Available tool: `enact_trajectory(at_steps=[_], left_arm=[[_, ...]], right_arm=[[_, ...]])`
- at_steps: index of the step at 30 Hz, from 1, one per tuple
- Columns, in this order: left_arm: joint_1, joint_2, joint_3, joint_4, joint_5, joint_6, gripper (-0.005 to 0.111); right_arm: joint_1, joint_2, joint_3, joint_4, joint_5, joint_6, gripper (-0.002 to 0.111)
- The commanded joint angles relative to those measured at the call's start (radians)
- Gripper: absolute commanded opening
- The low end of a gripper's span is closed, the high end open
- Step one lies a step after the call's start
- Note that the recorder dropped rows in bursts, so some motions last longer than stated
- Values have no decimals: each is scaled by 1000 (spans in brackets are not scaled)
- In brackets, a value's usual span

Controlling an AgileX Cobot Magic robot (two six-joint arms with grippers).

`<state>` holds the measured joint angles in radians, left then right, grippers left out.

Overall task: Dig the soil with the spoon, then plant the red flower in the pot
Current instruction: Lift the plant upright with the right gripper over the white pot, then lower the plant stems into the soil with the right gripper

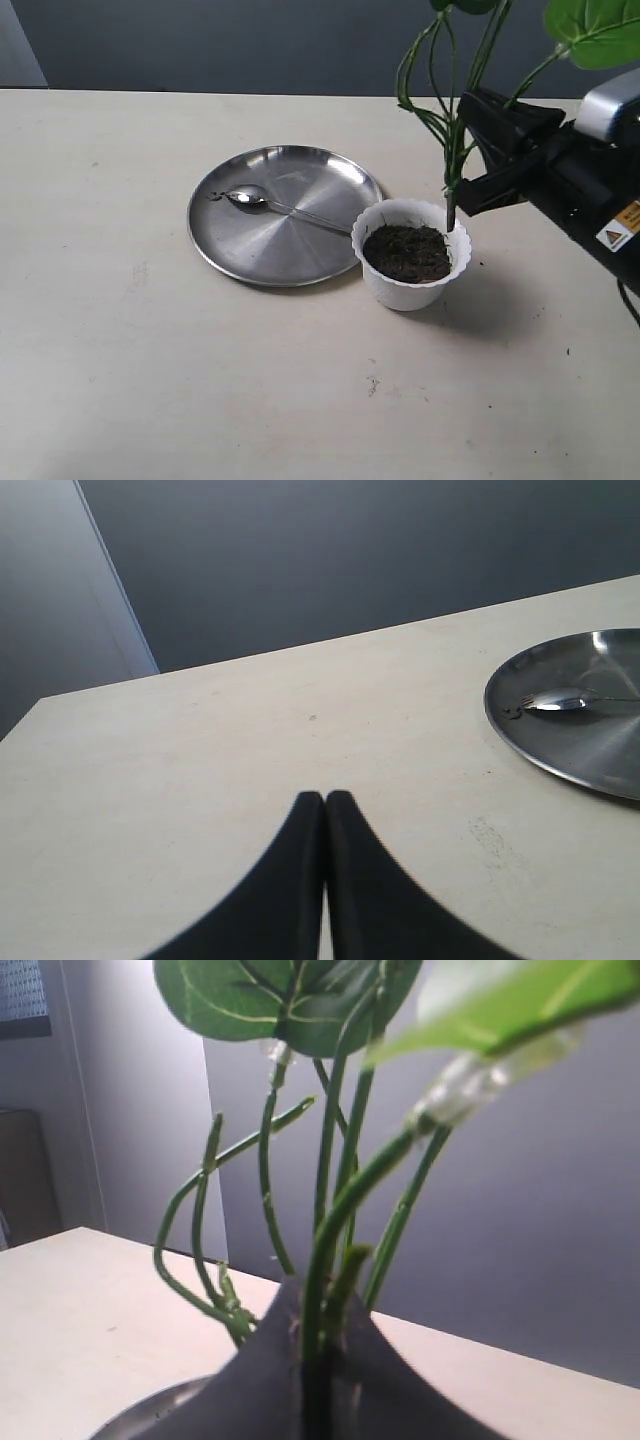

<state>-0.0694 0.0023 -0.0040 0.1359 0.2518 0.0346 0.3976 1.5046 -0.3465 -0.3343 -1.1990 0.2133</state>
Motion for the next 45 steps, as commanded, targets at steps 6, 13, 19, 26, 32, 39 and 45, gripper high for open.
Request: enact_trajectory(at_steps=[6,13,19,26,32,39,45], left_arm=[[-5,-2,4,-2,-9,-2,0],[-5,-2,4,-2,-9,-2,0],[-5,-2,4,-2,-9,-2,0],[-5,-2,4,-2,-9,-2,0],[-5,-2,4,-2,-9,-2,0],[-5,-2,4,-2,-9,-2,0],[-5,-2,4,-2,-9,-2,0]], right_arm=[[134,137,-85,190,-22,-114,-1],[156,257,-137,205,-22,-174,-1],[163,328,-137,225,-22,-180,-1],[163,373,-138,219,-22,-180,-1],[163,408,-138,201,-22,-180,-1],[163,408,-115,179,-22,-180,-1],[163,408,-68,179,-22,-185,-1]])
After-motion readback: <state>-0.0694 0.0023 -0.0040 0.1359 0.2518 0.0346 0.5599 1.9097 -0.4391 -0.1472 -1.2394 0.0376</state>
